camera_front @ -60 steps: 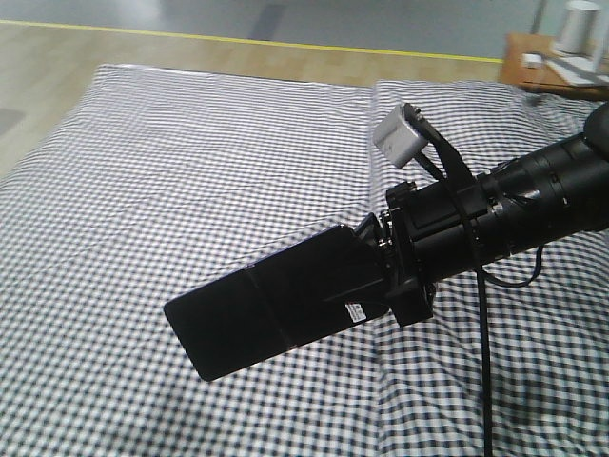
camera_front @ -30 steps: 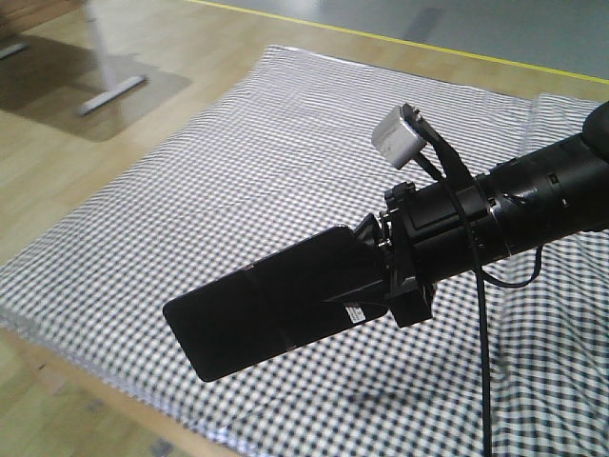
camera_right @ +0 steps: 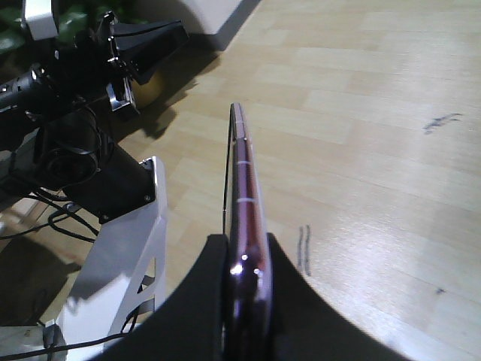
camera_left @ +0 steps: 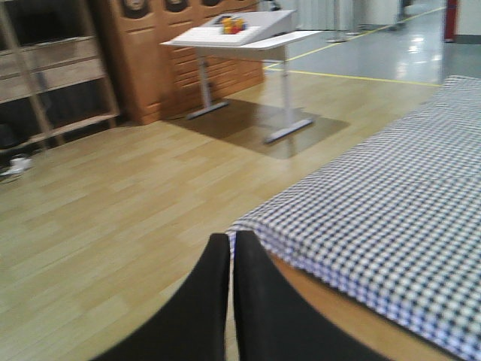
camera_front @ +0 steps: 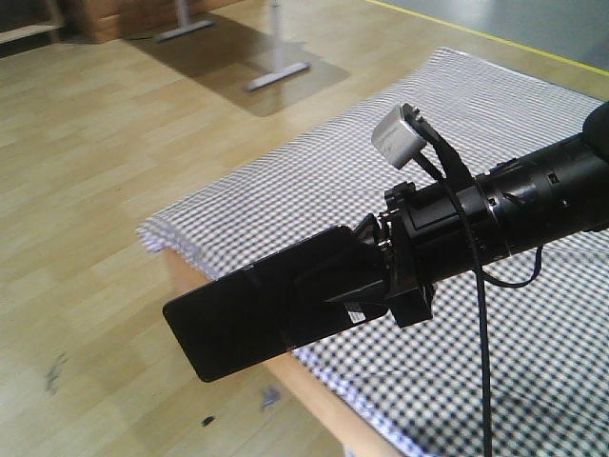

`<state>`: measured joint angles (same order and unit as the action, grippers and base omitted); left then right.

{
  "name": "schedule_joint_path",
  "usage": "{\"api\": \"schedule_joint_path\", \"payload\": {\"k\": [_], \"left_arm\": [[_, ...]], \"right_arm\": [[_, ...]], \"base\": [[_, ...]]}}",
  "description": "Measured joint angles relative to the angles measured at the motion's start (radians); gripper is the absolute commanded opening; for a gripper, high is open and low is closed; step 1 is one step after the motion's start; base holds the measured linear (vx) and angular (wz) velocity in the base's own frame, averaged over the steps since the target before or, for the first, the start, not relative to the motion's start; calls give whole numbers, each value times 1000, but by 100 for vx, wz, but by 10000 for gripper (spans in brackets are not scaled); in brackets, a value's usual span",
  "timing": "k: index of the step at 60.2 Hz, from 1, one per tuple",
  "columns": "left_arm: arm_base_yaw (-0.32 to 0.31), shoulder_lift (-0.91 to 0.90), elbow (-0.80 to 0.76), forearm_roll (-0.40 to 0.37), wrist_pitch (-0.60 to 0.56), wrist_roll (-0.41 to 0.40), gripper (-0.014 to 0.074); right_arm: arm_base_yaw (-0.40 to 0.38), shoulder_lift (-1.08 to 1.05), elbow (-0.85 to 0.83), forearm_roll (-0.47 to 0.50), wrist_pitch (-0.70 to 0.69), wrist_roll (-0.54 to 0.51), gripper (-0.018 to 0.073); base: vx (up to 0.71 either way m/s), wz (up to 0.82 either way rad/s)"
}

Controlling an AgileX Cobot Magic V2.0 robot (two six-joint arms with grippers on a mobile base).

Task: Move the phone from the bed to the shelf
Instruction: 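Hold the phone in the right gripper while the base turns away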

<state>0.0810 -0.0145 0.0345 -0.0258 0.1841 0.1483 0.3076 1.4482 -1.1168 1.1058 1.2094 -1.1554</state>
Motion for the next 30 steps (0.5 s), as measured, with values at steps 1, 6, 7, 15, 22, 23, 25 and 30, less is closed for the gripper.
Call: {"api": "schedule_joint_path", "payload": {"k": [1, 6, 7, 15, 22, 23, 25, 30], "left_arm": [[0, 0, 0, 0, 0, 0, 1], [0, 0, 0, 0, 0, 0, 1], [0, 0, 0, 0, 0, 0, 1], [0, 0, 0, 0, 0, 0, 1], [0, 0, 0, 0, 0, 0, 1], [0, 0, 0, 0, 0, 0, 1], [0, 0, 0, 0, 0, 0, 1], [0, 0, 0, 0, 0, 0, 1]], "right_arm": [[0, 0, 0, 0, 0, 0, -2], [0, 0, 0, 0, 0, 0, -2], [0, 0, 0, 0, 0, 0, -2], [0, 0, 0, 0, 0, 0, -2], [0, 0, 0, 0, -1, 0, -2], [0, 0, 0, 0, -1, 0, -2], [0, 0, 0, 0, -1, 0, -2], [0, 0, 0, 0, -1, 0, -2]], "base": [[-16, 68], [-16, 69], [-16, 70], [-16, 68], [-16, 64], [-16, 61], [-16, 60], [-15, 58]]}}
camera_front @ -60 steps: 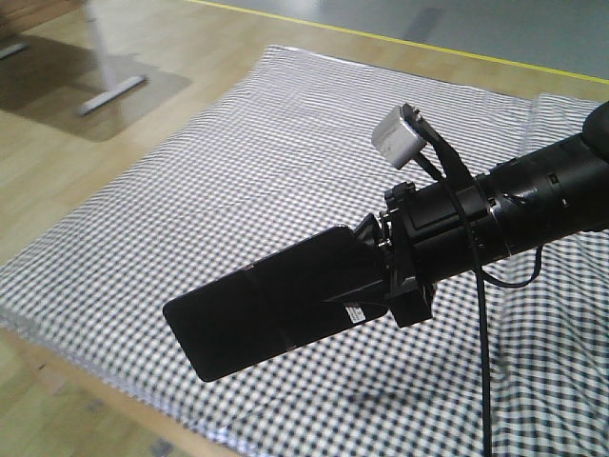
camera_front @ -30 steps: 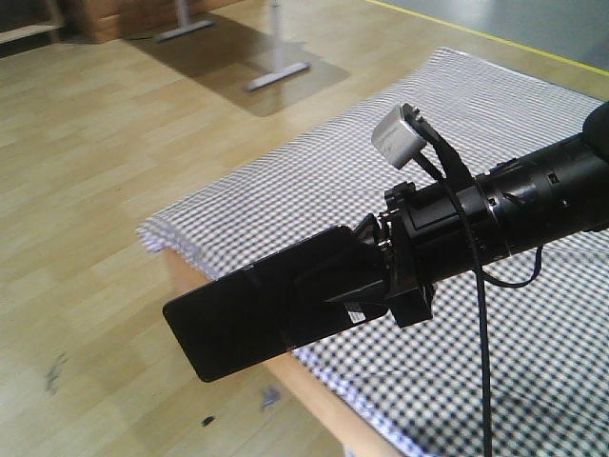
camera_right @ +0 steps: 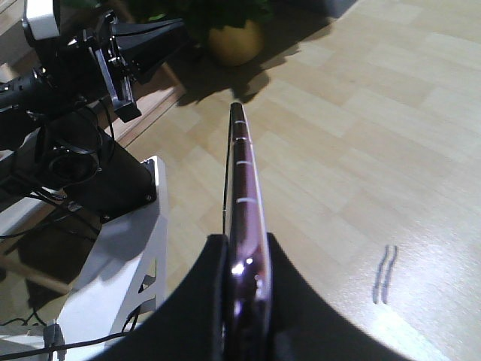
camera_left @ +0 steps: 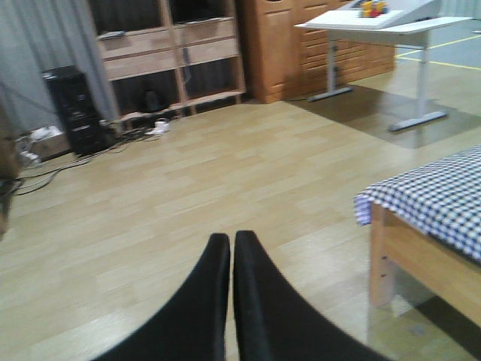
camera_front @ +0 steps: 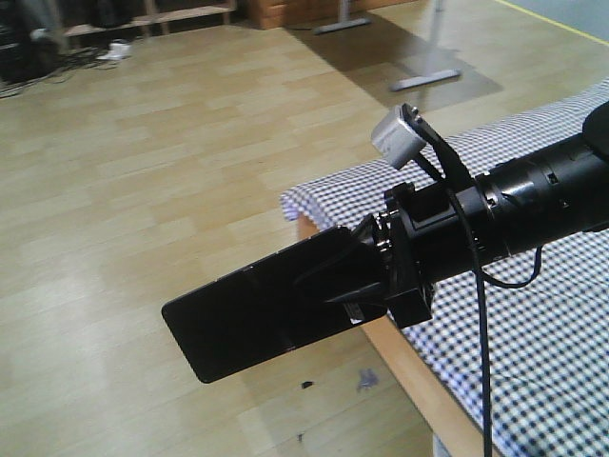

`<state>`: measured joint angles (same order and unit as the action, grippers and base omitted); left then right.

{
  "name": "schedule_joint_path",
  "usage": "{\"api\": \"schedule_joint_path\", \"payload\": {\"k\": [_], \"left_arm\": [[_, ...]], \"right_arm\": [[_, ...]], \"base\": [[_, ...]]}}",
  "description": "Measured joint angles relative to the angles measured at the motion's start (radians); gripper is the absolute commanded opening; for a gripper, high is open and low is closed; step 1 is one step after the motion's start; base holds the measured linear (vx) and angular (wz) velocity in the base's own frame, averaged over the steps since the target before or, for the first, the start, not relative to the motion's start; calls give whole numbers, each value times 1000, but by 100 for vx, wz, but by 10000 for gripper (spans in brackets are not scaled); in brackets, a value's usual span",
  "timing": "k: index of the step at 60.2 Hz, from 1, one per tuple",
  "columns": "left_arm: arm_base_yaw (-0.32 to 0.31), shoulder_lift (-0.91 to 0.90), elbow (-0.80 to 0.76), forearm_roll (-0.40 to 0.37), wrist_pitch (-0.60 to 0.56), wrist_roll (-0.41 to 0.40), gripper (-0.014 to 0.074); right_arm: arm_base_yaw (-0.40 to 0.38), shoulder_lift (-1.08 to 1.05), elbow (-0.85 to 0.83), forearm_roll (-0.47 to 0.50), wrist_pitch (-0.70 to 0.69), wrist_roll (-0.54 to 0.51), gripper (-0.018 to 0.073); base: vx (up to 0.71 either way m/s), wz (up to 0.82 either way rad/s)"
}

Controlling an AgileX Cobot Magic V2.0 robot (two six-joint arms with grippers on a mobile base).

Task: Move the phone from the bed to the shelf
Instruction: 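Hold the phone in the right gripper while the base turns away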

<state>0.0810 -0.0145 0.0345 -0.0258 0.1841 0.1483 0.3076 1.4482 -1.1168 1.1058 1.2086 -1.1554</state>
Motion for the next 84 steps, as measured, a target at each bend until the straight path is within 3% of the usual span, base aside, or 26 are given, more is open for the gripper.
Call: {"api": "schedule_joint_path", "payload": {"k": [41, 84], "left_arm": [[0, 0, 0, 0, 0, 0, 1], [0, 0, 0, 0, 0, 0, 1]], "right_arm": [[1, 0, 0, 0, 1, 0, -2], [1, -3, 0, -2, 3, 0, -2]], "base": [[-11, 42], [2, 5]]}}
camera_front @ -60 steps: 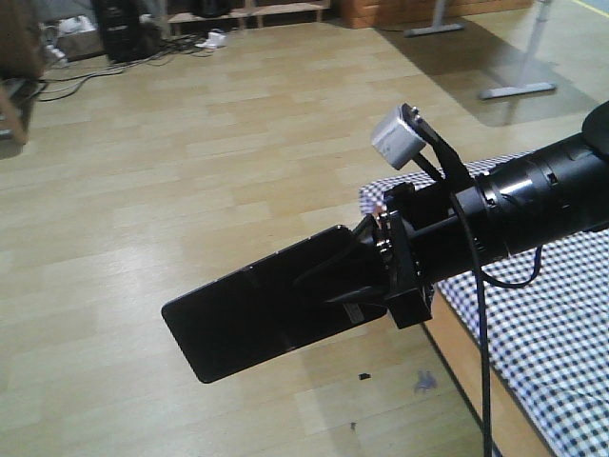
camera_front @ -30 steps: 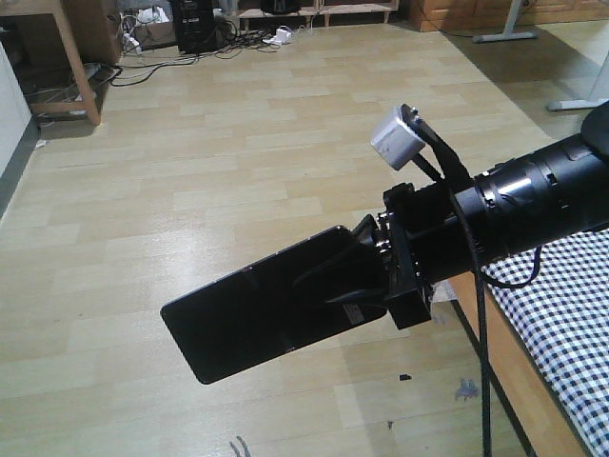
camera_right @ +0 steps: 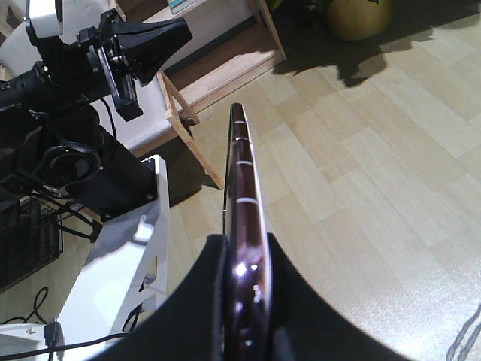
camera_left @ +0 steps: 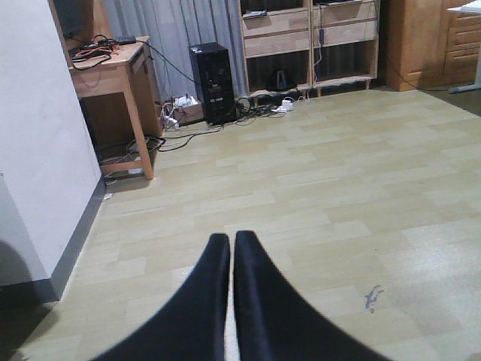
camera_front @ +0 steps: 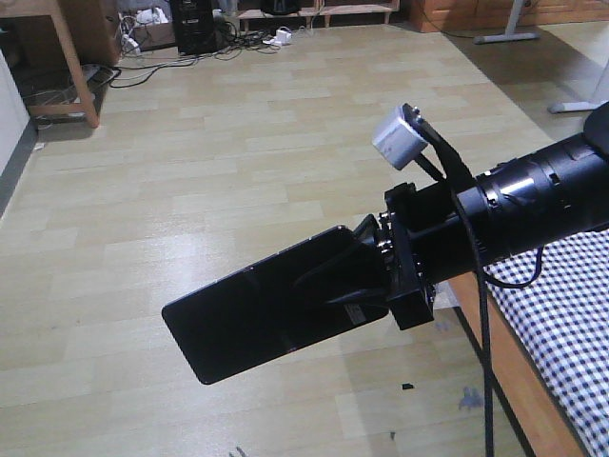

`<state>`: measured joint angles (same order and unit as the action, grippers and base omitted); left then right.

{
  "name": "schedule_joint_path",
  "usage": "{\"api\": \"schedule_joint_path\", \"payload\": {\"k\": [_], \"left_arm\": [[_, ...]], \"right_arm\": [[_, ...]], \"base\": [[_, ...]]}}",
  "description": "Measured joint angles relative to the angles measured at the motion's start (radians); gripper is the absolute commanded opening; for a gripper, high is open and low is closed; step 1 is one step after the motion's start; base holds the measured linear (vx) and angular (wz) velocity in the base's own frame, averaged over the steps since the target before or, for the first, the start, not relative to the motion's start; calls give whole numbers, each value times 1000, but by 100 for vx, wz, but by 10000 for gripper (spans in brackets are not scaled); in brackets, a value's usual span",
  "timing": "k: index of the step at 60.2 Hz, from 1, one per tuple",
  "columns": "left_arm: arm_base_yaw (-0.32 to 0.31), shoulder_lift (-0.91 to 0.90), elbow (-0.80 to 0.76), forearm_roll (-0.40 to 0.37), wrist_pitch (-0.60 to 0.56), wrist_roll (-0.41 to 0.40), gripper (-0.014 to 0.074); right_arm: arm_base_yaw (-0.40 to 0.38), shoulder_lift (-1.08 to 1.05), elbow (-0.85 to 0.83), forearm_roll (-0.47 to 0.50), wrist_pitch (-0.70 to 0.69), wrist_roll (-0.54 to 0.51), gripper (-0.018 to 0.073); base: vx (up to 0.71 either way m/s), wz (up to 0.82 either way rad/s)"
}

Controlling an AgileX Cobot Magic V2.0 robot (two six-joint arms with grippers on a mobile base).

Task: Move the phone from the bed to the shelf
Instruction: 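Hold the phone in the right gripper while the base turns away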

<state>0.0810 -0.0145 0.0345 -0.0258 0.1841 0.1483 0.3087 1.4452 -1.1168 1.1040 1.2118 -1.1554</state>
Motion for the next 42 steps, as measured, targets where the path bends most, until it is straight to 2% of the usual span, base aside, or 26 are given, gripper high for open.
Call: {"api": "schedule_joint_path", "payload": {"k": [24, 42], "left_arm": [[0, 0, 0, 0, 0, 0, 1], [0, 0, 0, 0, 0, 0, 1]], "right_arm": [[0, -2, 0, 1, 0, 0, -2], [0, -2, 0, 1, 0, 0, -2]], "base": [[21, 20], [32, 7]]}}
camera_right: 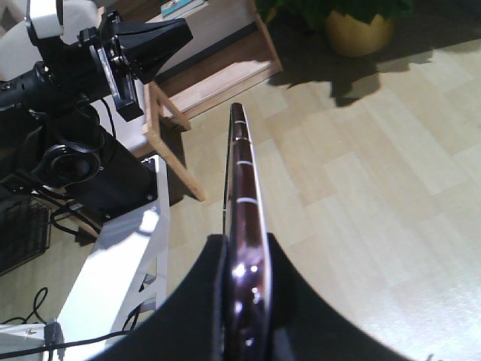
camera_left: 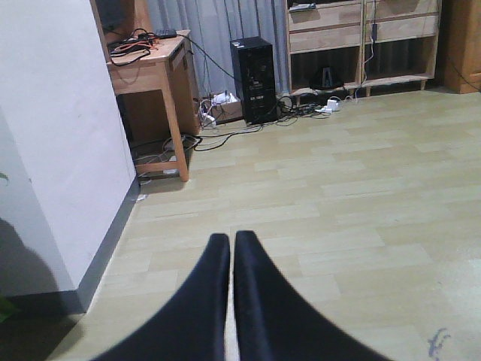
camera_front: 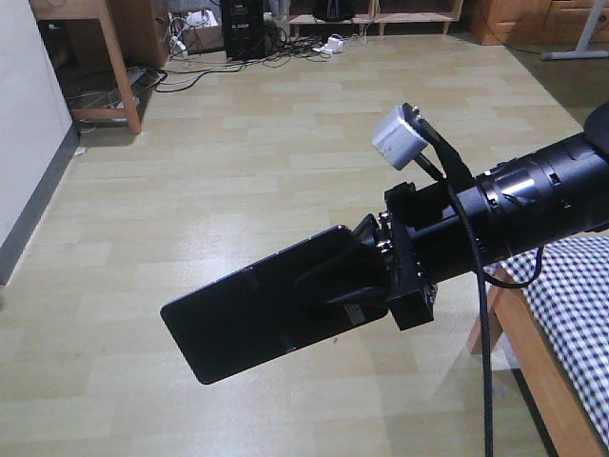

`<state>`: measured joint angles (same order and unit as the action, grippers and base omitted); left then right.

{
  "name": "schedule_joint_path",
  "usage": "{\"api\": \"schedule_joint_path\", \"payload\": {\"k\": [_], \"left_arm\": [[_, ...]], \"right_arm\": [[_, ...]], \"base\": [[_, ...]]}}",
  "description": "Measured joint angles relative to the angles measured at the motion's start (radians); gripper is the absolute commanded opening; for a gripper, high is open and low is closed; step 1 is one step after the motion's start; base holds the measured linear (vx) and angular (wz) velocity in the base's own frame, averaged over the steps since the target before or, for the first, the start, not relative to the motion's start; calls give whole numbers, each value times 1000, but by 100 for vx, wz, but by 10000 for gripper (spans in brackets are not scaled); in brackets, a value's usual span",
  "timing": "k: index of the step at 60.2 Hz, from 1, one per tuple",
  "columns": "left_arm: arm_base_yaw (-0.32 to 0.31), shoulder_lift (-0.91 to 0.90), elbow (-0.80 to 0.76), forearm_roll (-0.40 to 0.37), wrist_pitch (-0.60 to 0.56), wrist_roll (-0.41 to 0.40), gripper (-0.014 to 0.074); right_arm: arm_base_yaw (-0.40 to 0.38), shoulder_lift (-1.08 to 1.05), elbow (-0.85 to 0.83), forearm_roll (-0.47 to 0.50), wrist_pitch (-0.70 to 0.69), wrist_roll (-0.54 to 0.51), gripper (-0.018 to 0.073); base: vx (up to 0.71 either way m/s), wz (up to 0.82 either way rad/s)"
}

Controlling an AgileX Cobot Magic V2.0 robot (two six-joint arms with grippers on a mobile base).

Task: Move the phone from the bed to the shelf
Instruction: 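Hold the phone in the right gripper while the base turns away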

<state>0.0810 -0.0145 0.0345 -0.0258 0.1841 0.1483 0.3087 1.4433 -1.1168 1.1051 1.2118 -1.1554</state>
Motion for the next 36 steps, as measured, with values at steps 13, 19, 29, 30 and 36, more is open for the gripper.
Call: {"api": "schedule_joint_path", "payload": {"k": [13, 19, 29, 30, 36], "left_arm": [[0, 0, 0, 0, 0, 0, 1], [0, 0, 0, 0, 0, 0, 1], [0, 0, 0, 0, 0, 0, 1], [0, 0, 0, 0, 0, 0, 1], [0, 0, 0, 0, 0, 0, 1]], "right_arm": [[0, 0, 0, 0, 0, 0, -2], [0, 0, 0, 0, 0, 0, -2], [0, 0, 0, 0, 0, 0, -2], [0, 0, 0, 0, 0, 0, -2], [0, 0, 0, 0, 0, 0, -2]], "base": [[36, 0], [38, -1], [40, -3], [42, -6], [43, -8]]}}
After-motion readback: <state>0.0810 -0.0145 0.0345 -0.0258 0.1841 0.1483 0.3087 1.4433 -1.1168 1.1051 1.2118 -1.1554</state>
